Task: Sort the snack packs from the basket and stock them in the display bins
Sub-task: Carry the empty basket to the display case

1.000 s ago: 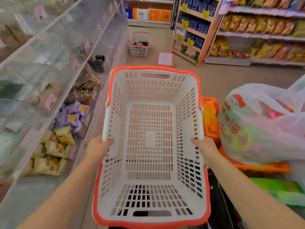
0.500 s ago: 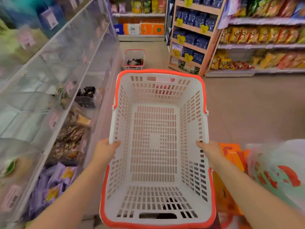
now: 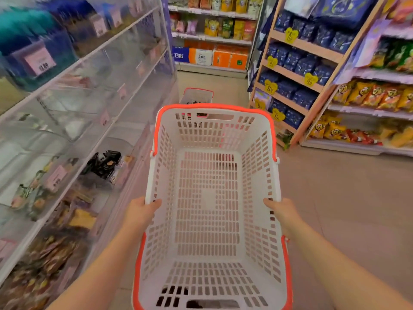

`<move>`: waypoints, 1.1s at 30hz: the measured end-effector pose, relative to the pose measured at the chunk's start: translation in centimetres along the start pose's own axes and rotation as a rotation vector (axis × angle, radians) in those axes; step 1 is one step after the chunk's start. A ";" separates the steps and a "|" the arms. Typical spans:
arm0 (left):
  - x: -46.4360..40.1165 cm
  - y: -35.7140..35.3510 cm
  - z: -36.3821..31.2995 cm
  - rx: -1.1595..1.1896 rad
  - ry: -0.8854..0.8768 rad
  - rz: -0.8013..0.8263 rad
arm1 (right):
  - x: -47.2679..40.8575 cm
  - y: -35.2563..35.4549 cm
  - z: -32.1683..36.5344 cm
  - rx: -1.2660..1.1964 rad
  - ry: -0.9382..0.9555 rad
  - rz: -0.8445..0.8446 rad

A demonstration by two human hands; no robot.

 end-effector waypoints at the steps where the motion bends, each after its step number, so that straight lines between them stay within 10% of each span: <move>1: -1.5 -0.4 -0.8 0.008 0.013 -0.002 | -1.7 -0.5 1.3 0.010 0.002 0.010; 33: -58.9 -10.8 -37.7 -0.269 0.004 -0.083 | -57.7 -16.4 41.5 0.116 -0.110 0.100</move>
Point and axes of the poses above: each hand's wrist, its own x-axis away from the middle knuckle, its own y-axis out of the back of the hand, z = x × y, the point moved 6 cm from there along -x, towards the middle knuckle, and after that the axes turned 3 degrees about -x, right-handed, at the moved point
